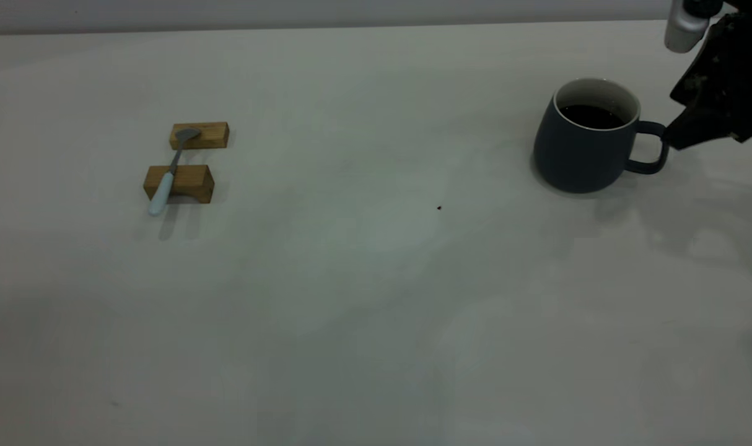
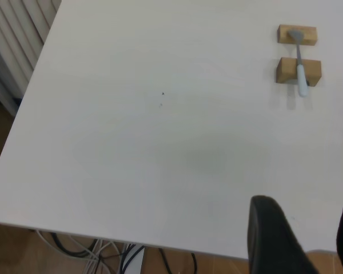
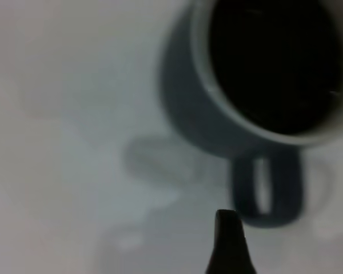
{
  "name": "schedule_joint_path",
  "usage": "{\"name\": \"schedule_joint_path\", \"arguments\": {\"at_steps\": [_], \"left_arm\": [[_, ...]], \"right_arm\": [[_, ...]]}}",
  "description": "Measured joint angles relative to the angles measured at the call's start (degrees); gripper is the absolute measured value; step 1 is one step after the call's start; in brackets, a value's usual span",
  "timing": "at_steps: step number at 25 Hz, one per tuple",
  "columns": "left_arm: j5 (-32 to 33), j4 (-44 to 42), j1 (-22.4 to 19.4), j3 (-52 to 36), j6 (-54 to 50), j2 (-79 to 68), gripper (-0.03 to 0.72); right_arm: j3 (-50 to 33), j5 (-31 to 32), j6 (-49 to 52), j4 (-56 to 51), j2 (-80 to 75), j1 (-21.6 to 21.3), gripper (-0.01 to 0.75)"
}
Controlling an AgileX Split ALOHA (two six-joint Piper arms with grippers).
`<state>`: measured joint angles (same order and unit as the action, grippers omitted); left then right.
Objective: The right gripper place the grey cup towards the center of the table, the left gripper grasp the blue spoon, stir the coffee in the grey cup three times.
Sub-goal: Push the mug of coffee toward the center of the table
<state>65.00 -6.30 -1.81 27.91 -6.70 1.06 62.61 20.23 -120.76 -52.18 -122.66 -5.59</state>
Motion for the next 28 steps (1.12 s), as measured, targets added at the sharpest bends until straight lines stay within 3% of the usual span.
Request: {"name": "schedule_joint_path", "arguments": {"at_steps": [7,20,24,28], "left_arm": [[0.0,0.0,0.0,0.0,0.0,0.0,0.359],[0.0,0.0,0.0,0.0,0.0,0.0,0.359],[0.0,0.0,0.0,0.0,0.0,0.0,0.359],[0.0,0.0,0.0,0.0,0.0,0.0,0.359]], "right_arm": [[3.6,4.8,-1.2,-2.3,-4.0,-2.3,0.551],[8.9,6.5,-1.2,-6.6,-11.0,-2.3,0.508],[8.9,6.5,-1.2,-6.6,-12.0,-2.3,0.415],[8.9,6.8,-1.4,-6.5,-12.5,-2.3,0.208]]}}
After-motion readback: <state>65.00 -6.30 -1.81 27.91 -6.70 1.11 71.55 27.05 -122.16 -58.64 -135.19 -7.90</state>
